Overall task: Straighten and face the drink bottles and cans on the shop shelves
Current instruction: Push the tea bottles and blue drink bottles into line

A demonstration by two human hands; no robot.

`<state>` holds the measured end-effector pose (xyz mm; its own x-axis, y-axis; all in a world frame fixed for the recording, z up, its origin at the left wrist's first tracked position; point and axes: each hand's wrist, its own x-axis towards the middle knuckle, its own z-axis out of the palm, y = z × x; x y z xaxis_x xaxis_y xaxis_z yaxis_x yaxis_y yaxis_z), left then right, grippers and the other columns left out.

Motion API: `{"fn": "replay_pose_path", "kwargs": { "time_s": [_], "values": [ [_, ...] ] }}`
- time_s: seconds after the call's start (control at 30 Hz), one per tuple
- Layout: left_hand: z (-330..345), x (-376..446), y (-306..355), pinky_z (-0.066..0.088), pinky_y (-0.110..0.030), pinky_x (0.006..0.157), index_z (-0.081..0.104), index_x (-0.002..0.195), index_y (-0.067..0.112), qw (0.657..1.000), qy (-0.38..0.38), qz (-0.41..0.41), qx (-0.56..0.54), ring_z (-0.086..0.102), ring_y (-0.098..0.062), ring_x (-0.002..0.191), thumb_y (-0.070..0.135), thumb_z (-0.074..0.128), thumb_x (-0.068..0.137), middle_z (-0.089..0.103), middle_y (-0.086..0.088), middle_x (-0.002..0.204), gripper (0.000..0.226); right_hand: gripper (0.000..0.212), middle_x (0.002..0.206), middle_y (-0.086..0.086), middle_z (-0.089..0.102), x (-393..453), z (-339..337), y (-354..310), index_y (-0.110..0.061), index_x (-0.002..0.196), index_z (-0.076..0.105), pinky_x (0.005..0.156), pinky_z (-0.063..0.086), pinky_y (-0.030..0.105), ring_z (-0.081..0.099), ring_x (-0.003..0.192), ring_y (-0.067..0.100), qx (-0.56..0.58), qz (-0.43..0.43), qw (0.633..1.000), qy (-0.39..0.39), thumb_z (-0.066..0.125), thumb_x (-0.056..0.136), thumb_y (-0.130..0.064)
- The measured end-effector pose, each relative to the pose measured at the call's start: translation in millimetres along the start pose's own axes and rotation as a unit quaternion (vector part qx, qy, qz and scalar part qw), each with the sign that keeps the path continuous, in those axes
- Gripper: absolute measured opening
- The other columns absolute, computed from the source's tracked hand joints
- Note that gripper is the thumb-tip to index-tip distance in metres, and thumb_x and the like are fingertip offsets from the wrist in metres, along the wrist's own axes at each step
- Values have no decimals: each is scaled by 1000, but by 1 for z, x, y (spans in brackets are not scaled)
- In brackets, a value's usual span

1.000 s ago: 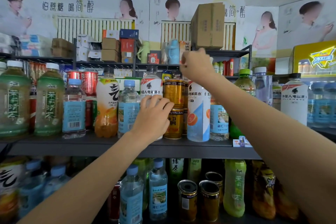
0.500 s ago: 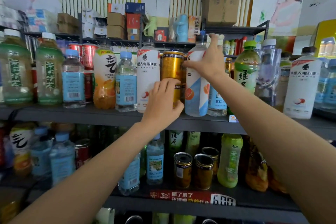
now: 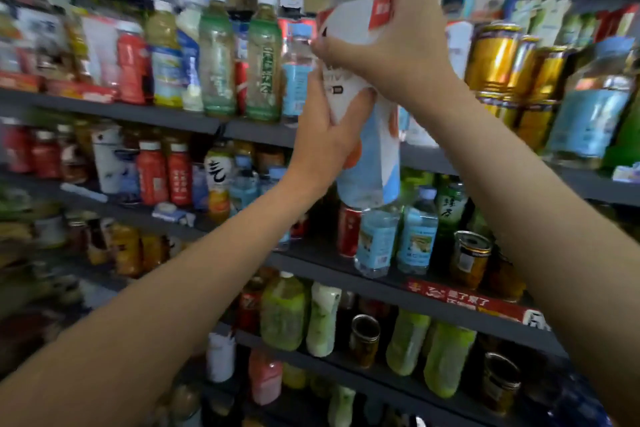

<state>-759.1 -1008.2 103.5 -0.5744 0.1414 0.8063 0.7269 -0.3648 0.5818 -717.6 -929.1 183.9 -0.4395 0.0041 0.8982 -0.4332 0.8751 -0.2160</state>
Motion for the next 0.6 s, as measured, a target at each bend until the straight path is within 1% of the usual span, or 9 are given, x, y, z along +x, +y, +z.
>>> {"fn": "replay_pose_path", "kwargs": {
  "time_s": [0.07, 0.1, 0.2, 0.23, 0.3, 0.37, 0.47, 0.53, 0.6],
  "values": [
    [-67, -15, 1, 49, -30, 92, 36, 135, 15, 996, 5, -50, 68, 58, -14, 112, 50, 64, 74, 58, -5, 123, 75, 87, 136, 4, 42, -9, 49, -30, -13, 139, 33, 94, 33, 15, 40, 117, 10, 49, 22, 996, -70, 74, 71, -50],
    [-103, -23, 0, 49, -31, 93, 34, 138, 12, 991, 2, -76, 108, 56, -14, 115, 55, 66, 70, 57, -4, 126, 86, 89, 141, 2, 39, -15, 75, -45, -15, 142, 30, 97, 31, 16, 38, 121, 8, 74, 41, 991, -105, 76, 72, -46],
    [-208, -51, -6, 44, -12, 82, 35, 135, 18, 965, -19, -149, 213, 52, 14, 99, 43, 69, 78, 52, 19, 115, 70, 97, 151, 0, 30, -37, 158, -88, -17, 147, 22, 109, 28, 25, 32, 135, 13, 149, 84, 963, -209, 77, 71, -41],
    [-239, -61, -6, 42, -10, 80, 34, 136, 18, 952, -22, -183, 245, 49, 14, 98, 39, 68, 81, 48, 20, 115, 68, 98, 152, -1, 28, -46, 186, -103, -17, 148, 19, 109, 27, 24, 30, 136, 13, 168, 95, 950, -244, 77, 72, -41],
    [-298, -79, -8, 41, -17, 85, 29, 139, 16, 919, -19, -257, 299, 45, 0, 113, 37, 67, 82, 43, 14, 126, 72, 98, 150, 0, 32, -60, 238, -131, -16, 148, 20, 101, 29, 20, 33, 134, 14, 195, 106, 929, -297, 77, 72, -39],
    [-355, -95, -18, 44, -27, 94, 29, 141, 17, 902, -8, -292, 319, 46, -10, 121, 35, 73, 77, 45, 10, 133, 79, 94, 144, 1, 39, -70, 290, -154, -14, 146, 25, 97, 33, 23, 38, 131, 17, 217, 113, 907, -342, 77, 72, -39],
    [-422, -115, -40, 47, -37, 94, 37, 135, 21, 876, 13, -319, 362, 52, -15, 116, 28, 80, 71, 55, 3, 126, 78, 78, 135, -3, 47, -80, 355, -176, -20, 141, 33, 93, 42, 27, 46, 124, 19, 226, 111, 870, -425, 72, 77, -43],
    [-456, -123, -60, 47, -39, 92, 37, 135, 20, 858, 26, -337, 387, 52, -17, 114, 26, 81, 70, 55, 1, 126, 79, 85, 142, -1, 43, -89, 392, -180, -23, 144, 25, 93, 45, 29, 47, 124, 20, 219, 112, 838, -486, 74, 77, -40],
    [-482, -126, -83, 49, -42, 89, 36, 133, 19, 844, 21, -364, 394, 54, -22, 112, 25, 81, 69, 56, -2, 124, 78, 90, 143, -2, 41, -104, 425, -179, -23, 144, 22, 84, 46, 25, 50, 118, 20, 210, 140, 827, -502, 76, 75, -39]
  ]
}}
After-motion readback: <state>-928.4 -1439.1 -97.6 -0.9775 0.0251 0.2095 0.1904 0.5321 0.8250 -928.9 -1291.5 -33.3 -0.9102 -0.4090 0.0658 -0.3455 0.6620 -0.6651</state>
